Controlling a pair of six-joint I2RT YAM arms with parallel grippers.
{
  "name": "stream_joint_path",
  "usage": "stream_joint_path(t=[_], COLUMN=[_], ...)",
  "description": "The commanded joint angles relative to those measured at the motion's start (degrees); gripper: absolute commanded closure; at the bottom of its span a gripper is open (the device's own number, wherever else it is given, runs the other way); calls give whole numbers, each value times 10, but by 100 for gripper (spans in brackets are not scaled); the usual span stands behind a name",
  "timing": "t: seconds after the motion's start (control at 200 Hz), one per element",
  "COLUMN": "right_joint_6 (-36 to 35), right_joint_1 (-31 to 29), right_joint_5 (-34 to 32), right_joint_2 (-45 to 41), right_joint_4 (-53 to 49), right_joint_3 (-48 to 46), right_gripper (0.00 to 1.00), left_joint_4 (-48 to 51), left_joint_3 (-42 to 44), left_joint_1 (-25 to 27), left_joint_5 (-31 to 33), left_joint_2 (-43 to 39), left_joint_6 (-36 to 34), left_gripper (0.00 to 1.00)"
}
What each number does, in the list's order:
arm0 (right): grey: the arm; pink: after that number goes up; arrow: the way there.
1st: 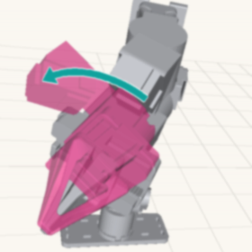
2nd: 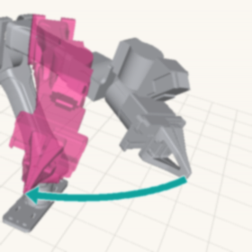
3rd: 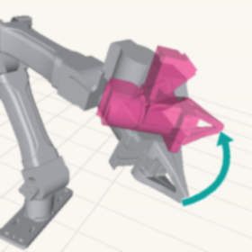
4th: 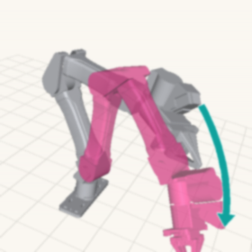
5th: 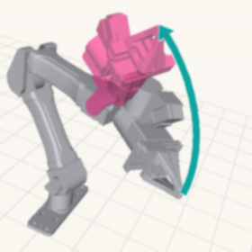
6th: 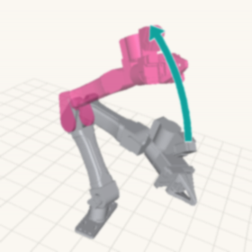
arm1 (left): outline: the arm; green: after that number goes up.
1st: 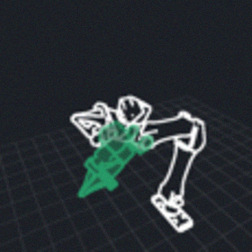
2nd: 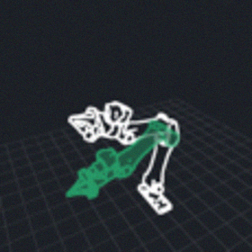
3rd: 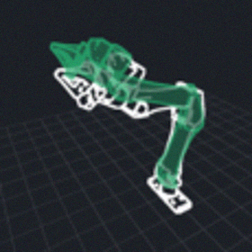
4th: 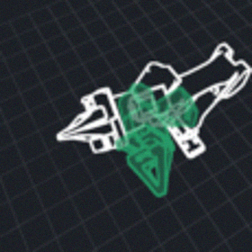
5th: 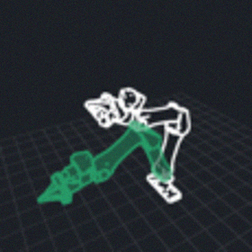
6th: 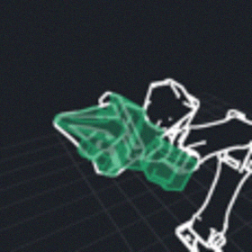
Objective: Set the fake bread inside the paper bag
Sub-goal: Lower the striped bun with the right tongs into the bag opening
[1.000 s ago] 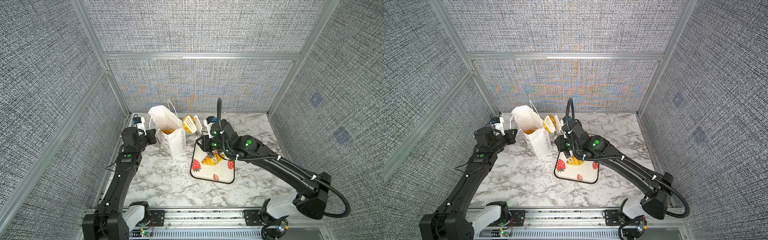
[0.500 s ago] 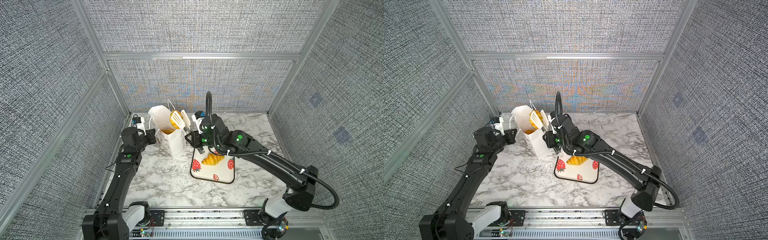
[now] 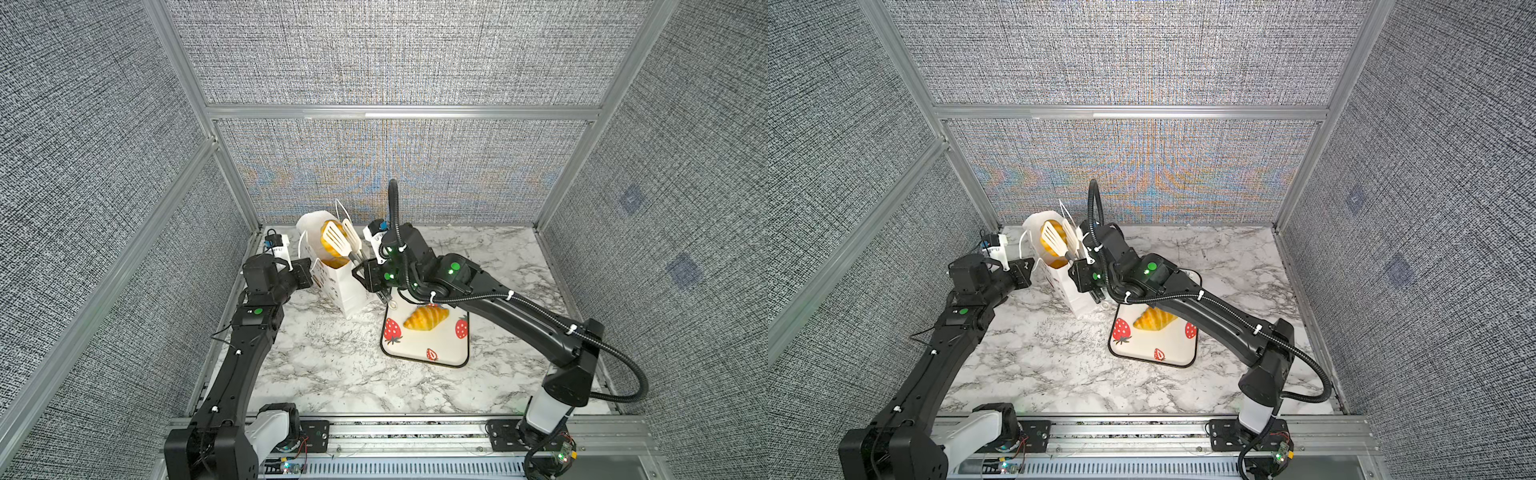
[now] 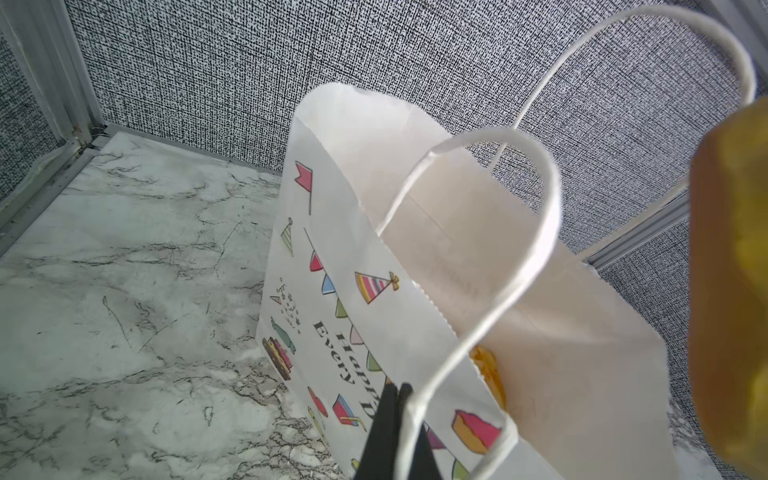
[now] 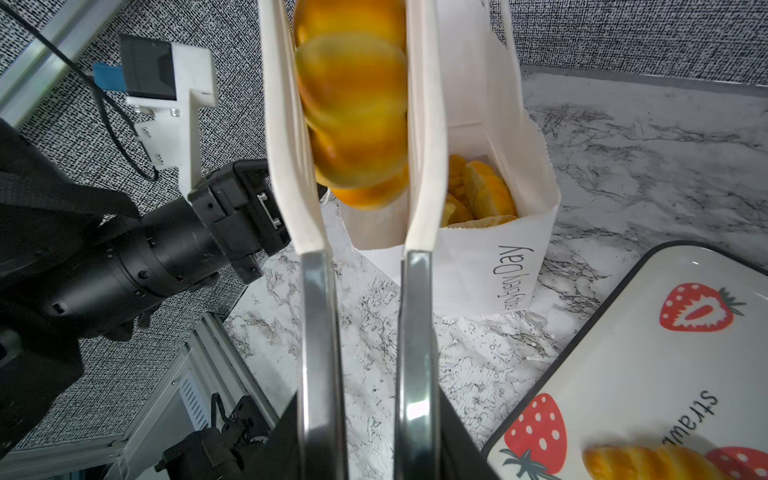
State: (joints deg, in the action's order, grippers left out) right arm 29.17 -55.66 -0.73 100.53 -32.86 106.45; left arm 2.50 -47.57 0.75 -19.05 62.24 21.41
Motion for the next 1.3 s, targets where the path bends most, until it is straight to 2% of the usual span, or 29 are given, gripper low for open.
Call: stream_joint_path(t=[0.0,0.39,1.296], right_joint_6=[-6,11,28], right_joint_1=[7,33,39], right_joint_5=[13,43,65], right_joint_2=[12,38,73], right_joint_4=[18,41,47], right_joint_3=[11,-2,-7], right_gripper=[64,64,64], left_joint_4=[0,-2,-1], left_joint_3=[-2,-1,-2], left_joint_1=[0,0,0], left_joint_5=[1,0,1], left_joint_2=[0,2,0], left_joint_6=[-7,-6,-6], left_gripper=[100,100,100])
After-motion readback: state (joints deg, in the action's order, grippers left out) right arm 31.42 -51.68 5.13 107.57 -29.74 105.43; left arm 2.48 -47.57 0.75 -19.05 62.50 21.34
